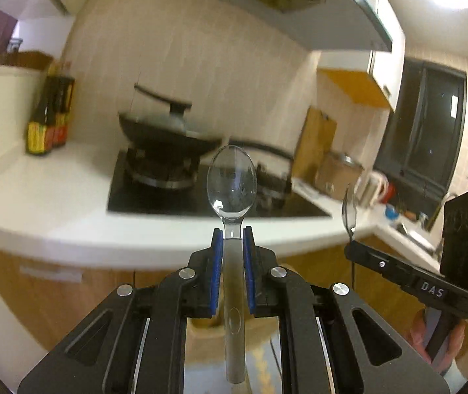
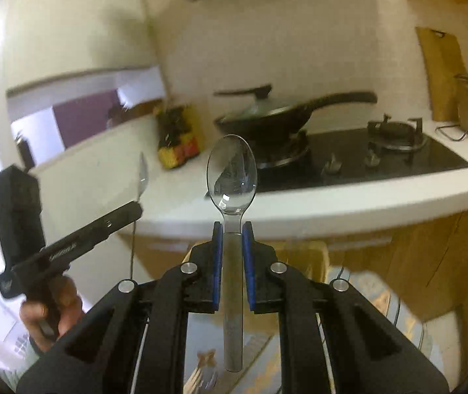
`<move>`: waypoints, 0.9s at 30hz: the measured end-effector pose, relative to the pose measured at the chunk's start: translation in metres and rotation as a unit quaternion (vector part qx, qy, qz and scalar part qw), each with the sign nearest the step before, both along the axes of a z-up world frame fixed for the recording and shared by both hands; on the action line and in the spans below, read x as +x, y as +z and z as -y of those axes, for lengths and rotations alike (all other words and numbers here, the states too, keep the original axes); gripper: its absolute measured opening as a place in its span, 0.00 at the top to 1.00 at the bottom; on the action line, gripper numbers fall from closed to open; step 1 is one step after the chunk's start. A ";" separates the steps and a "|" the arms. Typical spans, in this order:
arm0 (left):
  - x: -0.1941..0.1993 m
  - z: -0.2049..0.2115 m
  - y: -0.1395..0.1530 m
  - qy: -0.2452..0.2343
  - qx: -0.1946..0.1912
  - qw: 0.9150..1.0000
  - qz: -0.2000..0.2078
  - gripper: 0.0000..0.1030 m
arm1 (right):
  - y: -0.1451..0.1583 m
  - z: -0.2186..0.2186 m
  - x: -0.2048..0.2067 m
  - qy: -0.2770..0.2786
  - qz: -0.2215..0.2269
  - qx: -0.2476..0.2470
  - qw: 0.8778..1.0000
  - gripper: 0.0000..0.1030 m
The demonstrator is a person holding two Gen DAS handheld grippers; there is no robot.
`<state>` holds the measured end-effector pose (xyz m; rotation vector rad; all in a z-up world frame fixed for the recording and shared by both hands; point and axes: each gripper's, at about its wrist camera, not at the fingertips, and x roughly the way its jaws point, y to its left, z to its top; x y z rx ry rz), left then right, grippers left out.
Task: Organize utensils
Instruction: 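Carry both held spoons up over the beige basket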
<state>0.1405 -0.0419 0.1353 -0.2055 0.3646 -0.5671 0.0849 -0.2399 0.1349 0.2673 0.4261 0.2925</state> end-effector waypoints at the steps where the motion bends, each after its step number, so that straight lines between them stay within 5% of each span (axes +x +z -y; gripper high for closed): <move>1: 0.006 0.003 0.001 0.004 -0.004 1.000 0.007 0.90 | -0.001 0.005 0.011 -0.008 0.003 0.005 1.000 0.90; 14: 0.066 0.019 -0.042 0.035 -0.002 0.999 0.020 0.90 | -0.047 0.017 0.078 -0.092 0.016 -0.039 0.995 0.90; 27: 0.056 0.017 -0.062 0.029 0.020 0.999 0.032 0.89 | -0.070 0.022 0.068 -0.099 0.012 -0.035 0.994 0.90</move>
